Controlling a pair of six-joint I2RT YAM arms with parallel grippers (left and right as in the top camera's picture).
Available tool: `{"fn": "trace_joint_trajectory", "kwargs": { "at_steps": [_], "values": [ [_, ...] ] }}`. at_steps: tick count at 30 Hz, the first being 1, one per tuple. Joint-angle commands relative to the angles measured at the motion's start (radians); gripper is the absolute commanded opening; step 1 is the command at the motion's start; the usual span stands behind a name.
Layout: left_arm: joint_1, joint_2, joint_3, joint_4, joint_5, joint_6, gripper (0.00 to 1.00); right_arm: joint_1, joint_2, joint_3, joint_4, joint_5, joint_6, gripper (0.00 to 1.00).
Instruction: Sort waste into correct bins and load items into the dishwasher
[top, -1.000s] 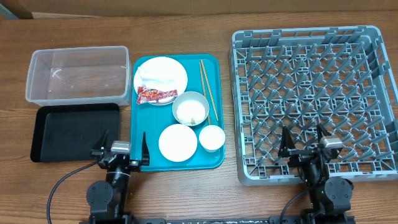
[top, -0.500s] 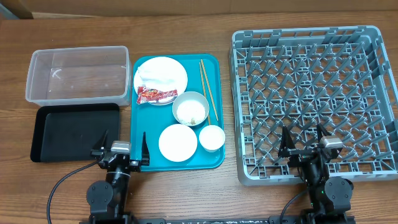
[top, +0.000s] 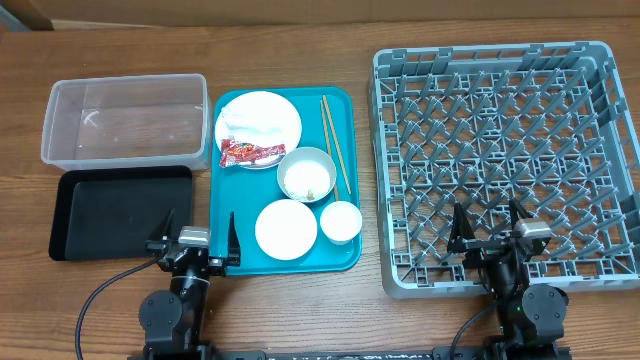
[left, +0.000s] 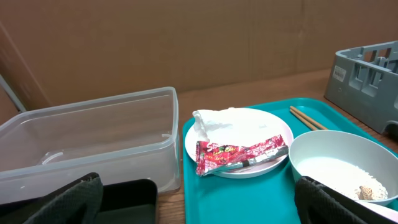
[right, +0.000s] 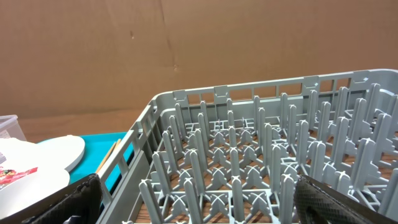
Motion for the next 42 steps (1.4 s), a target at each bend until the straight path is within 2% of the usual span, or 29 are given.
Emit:
{"fn": "trace_joint_trajectory", "kwargs": {
  "at_steps": [1,33,39,42],
  "values": [
    [-0.006,-0.011,-0.004,-0.003,0.004,0.016,1.00,-0.001,-0.011,-0.011,0.006,0.006,-0.003,1.00],
    [-0.007,-0.011,-0.004,-0.002,0.009,0.014,1.00,-0.002,-0.011,-0.011,0.007,0.003,-0.003,1.00],
    [-0.007,-0.011,-0.004,0.009,0.007,-0.029,1.00,-0.001,-0.010,-0.011,0.007,0.000,-0.002,1.00],
    [-0.007,-0.011,-0.004,0.022,0.074,-0.032,1.00,-0.001,-0.010,-0.010,0.014,-0.002,-0.002,1.00]
  ]
}}
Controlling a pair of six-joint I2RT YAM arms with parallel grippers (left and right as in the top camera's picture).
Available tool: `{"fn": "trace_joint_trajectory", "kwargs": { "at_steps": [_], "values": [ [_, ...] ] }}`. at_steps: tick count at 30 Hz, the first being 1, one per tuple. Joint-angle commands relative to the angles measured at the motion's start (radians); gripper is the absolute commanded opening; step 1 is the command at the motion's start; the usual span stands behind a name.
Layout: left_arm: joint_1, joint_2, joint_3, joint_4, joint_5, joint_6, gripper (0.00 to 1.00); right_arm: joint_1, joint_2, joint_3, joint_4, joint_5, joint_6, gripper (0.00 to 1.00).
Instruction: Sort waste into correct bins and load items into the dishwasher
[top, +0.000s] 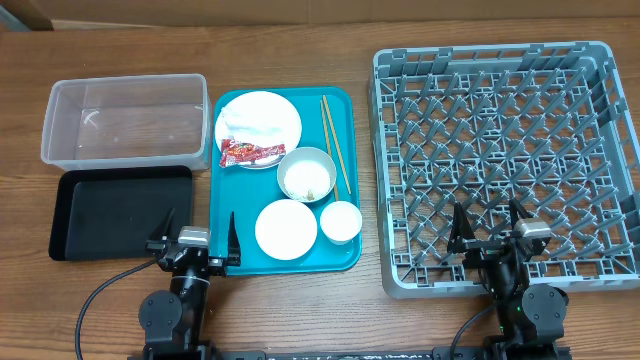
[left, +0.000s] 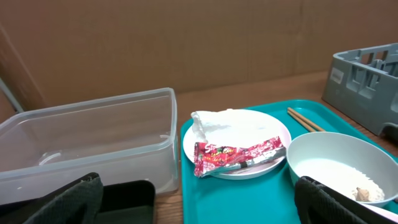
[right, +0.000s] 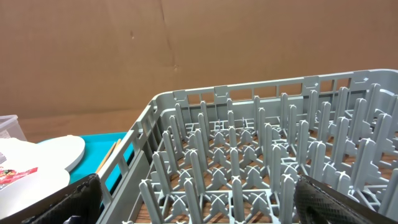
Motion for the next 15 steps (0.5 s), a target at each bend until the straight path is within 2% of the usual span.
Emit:
{"fn": "trace_joint_trajectory", "kwargs": {
  "at_steps": [1,4,9,15],
  "values": [
    [-0.007,-0.011,-0.004,0.038,0.105,-0.019,1.00,-0.001,-0.011,-0.010,0.018,-0.001,-0.003,1.00],
    [-0.007,-0.010,0.023,0.068,0.183,-0.020,1.00,-0.001,-0.011,0.003,0.024,-0.001,-0.003,1.00],
    [-0.007,0.037,0.192,-0.050,0.190,-0.032,1.00,-0.001,-0.010,0.065,0.023,-0.001,-0.003,1.00],
    [-0.007,0.266,0.465,-0.183,0.198,-0.031,1.00,-0.001,0.021,0.179,-0.015,0.000,-0.004,1.00]
  ]
}}
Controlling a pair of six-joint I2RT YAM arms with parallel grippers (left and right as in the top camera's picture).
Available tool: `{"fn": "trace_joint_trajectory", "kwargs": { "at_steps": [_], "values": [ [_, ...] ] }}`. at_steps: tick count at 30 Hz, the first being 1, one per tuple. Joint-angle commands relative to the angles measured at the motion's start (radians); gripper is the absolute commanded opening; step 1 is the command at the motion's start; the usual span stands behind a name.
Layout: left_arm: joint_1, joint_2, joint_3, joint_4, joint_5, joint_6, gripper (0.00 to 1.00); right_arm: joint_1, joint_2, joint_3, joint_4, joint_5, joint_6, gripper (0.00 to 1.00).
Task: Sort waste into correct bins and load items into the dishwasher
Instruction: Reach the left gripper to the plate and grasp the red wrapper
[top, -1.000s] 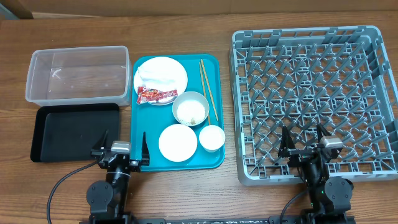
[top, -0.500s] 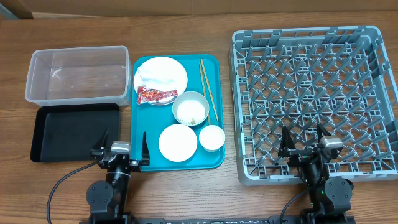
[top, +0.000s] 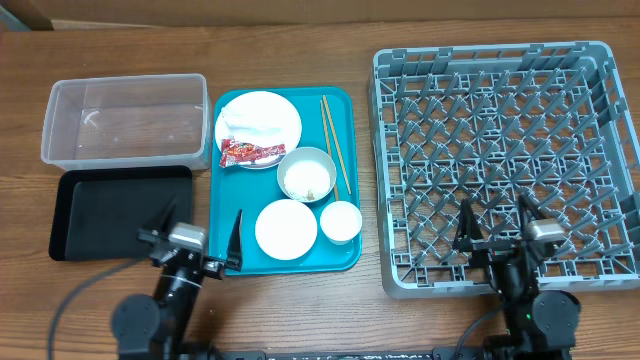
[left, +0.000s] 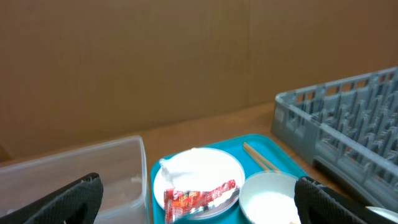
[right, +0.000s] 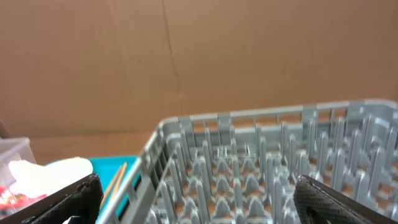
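A teal tray (top: 232, 195) holds a white plate (top: 272, 112) with a crumpled napkin (top: 243, 123) and a red wrapper (top: 252, 152), wooden chopsticks (top: 331, 140), a bowl with food residue (top: 306, 174), a white dish (top: 285, 229) and a small cup (top: 341, 221). The grey dish rack (top: 500, 150) stands to the right. My left gripper (top: 203, 225) is open near the tray's front left corner, holding nothing. My right gripper (top: 492, 215) is open over the rack's front edge. The left wrist view shows the wrapper (left: 200, 196) and bowl (left: 270, 196) ahead.
A clear plastic bin (top: 125, 78) sits at the back left, with a black tray (top: 120, 212) in front of it. The rack (right: 249, 168) fills the right wrist view. Brown cardboard walls stand behind the table.
Both wrist views now look from higher up: the plate and bowl sit lower in the left view, the rack lower in the right. Both arms have shifted slightly in the overhead view. Both grippers stay open.
At the oldest moment both grippers were open at the table's front edge, left by the tray, right by the rack. Then the left wrist view had shifted a little. Now both grippers are raised, and nothing on the table has moved.
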Motion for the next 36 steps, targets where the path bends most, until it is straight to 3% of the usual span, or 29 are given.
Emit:
{"fn": "trace_joint_trajectory", "kwargs": {
  "at_steps": [1,7,16,21,25,27,29,33,36],
  "values": [
    [-0.007,0.161,0.174,-0.055,0.038,-0.011,1.00,-0.002,0.035,0.109,-0.026,0.001,-0.004,1.00],
    [-0.009,0.625,0.599,-0.298,0.114,-0.011,1.00,-0.002,0.238,0.317,-0.140,0.004,-0.004,1.00],
    [-0.072,1.188,1.226,-0.790,0.080,0.003,1.00,-0.002,0.576,0.617,-0.358,0.003,-0.004,1.00],
    [-0.074,1.356,1.328,-0.827,0.163,-0.095,1.00,-0.002,0.705,0.688,-0.369,0.003,-0.004,1.00],
    [-0.081,1.456,1.326,-0.791,0.175,-0.101,1.00,-0.002,0.765,0.687,-0.357,0.003,-0.003,1.00],
    [-0.095,1.507,1.326,-0.789,0.168,-0.124,0.92,-0.002,0.785,0.687,-0.362,0.003,-0.003,1.00],
    [-0.116,1.558,1.327,-0.795,0.116,-0.225,0.92,-0.002,0.801,0.687,-0.366,0.003,-0.003,1.00],
    [-0.219,1.703,1.327,-0.829,-0.227,-0.643,0.94,-0.002,0.831,0.687,-0.374,0.003,-0.003,1.00],
    [-0.256,1.758,1.326,-0.823,-0.298,-0.779,1.00,-0.002,0.845,0.687,-0.386,0.003,-0.003,1.00]
  ]
}}
